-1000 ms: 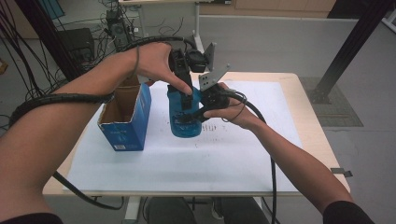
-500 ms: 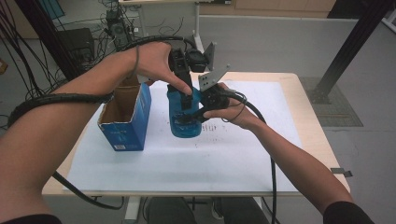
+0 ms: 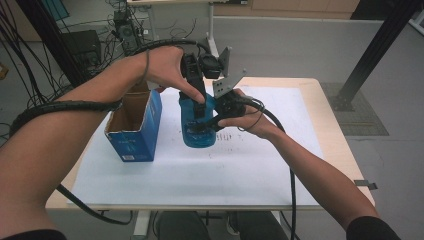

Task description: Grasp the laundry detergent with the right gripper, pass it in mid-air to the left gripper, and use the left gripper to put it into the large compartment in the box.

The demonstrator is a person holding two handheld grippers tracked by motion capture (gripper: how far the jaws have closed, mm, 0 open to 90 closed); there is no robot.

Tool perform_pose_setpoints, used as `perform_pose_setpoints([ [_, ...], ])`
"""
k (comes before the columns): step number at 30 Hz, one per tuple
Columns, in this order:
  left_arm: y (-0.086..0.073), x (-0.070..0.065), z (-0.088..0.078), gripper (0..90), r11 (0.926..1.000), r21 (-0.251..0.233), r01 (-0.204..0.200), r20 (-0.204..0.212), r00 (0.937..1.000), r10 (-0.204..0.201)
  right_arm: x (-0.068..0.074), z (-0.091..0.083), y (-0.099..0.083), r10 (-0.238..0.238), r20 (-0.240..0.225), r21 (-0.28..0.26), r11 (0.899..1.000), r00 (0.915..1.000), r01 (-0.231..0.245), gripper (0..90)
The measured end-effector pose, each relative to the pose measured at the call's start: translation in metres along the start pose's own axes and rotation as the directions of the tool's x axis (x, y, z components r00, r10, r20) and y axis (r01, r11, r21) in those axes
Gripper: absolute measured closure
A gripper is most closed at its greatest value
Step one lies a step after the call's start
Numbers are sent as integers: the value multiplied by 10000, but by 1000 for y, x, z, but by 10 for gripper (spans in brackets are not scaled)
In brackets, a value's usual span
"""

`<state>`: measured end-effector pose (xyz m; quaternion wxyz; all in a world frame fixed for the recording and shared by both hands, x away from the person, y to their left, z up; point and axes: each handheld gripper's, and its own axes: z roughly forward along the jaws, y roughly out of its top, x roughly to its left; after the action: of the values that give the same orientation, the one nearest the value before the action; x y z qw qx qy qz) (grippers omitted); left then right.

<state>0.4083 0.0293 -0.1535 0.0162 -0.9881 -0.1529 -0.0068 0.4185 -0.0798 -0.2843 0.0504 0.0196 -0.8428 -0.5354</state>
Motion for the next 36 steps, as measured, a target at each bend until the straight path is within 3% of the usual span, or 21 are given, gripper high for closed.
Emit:
perform_pose_setpoints([
  [24, 0, 0, 4, 111, 9999, 70, -91, 12, 10000, 91, 1, -1, 1, -112, -32, -88, 9999, 9999, 112, 451],
  [36, -1, 1, 6, 237, 9999, 3, -142, 20, 9999, 142, 3, 0, 2, -175, -46, -21, 9998, 9998, 175, 451],
])
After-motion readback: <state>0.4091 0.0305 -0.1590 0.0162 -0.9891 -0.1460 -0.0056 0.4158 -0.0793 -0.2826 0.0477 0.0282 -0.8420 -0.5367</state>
